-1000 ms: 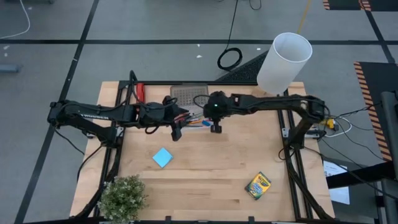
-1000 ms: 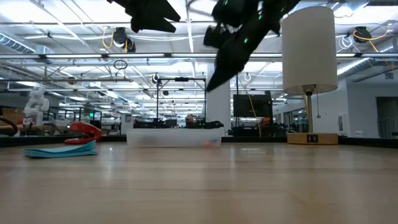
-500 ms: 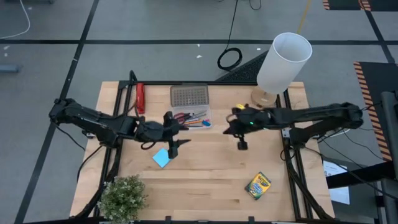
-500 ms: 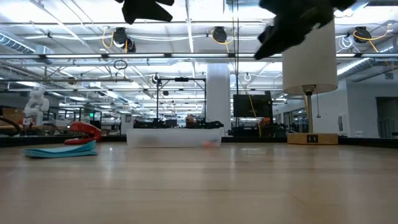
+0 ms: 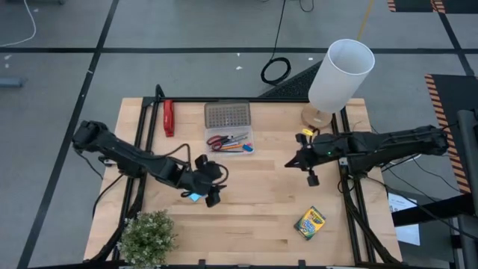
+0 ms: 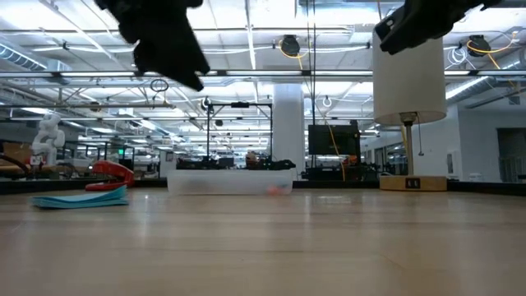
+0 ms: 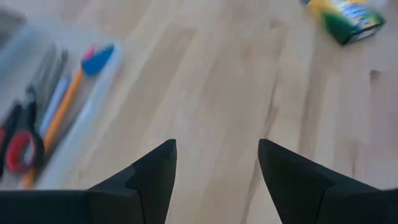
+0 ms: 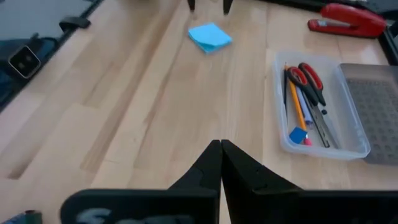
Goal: Pack school essentials
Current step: Put the blue sticky note into the black supply box
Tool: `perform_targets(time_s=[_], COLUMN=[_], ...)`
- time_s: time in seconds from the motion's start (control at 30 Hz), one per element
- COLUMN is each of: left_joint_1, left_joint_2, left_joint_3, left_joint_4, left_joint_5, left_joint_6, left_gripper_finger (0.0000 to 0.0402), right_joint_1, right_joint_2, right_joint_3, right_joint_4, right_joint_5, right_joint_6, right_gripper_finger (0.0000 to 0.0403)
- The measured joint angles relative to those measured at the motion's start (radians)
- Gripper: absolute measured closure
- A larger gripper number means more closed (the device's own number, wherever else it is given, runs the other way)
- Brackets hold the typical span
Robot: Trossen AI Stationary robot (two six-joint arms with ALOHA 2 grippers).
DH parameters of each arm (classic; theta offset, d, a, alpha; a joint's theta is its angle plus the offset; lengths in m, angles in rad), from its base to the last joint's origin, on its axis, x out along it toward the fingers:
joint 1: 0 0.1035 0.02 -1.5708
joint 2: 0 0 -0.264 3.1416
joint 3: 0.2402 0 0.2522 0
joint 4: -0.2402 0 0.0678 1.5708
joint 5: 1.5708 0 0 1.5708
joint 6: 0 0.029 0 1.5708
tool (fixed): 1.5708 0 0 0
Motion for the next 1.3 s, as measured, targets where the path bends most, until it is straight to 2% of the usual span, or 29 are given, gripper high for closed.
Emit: perform_targets(time_s=[0.13,0.37,0.57,0.73,0.9,1.07,1.3], left_joint_1=[-0.021,-0.031,-0.013,-0.006,-0.016,-0.016,-0.008], left_joint_2=[0.036,0.107,0.195,0.259,0.306,0.348,0.381], left_joint_3=[0.000,0.000,0.000,0.019,0.087,0.144,0.147], left_joint_4=[-0.117,-0.291,-0.359,-0.377,-0.468,-0.529,-0.530], left_joint_5=[-0.003,0.007,0.103,0.134,0.130,0.130,0.133], left_joint_6=[-0.170,-0.494,-0.716,-0.791,-0.828,-0.838,-0.841], left_gripper_finger=[0.0172,0.0172,0.0172,0.0172,0.0172,0.0172,0.0180], right_joint_1=[0.009,0.010,0.010,0.009,0.009,0.009,0.009], right_joint_2=[-0.019,-0.020,-0.019,-0.019,-0.019,-0.019,-0.019], right_joint_3=[0.000,0.000,0.001,0.001,0.001,0.001,0.001], right_joint_4=[-0.005,-0.004,0.009,0.021,0.039,0.045,0.045], right_joint_5=[0.000,0.003,0.004,0.004,0.004,0.004,0.004], right_joint_6=[0.013,-0.069,-0.110,-0.117,-0.118,-0.118,-0.116], right_gripper_finger=[0.0403,0.0403,0.0403,0.0403,0.0403,0.0403,0.0403])
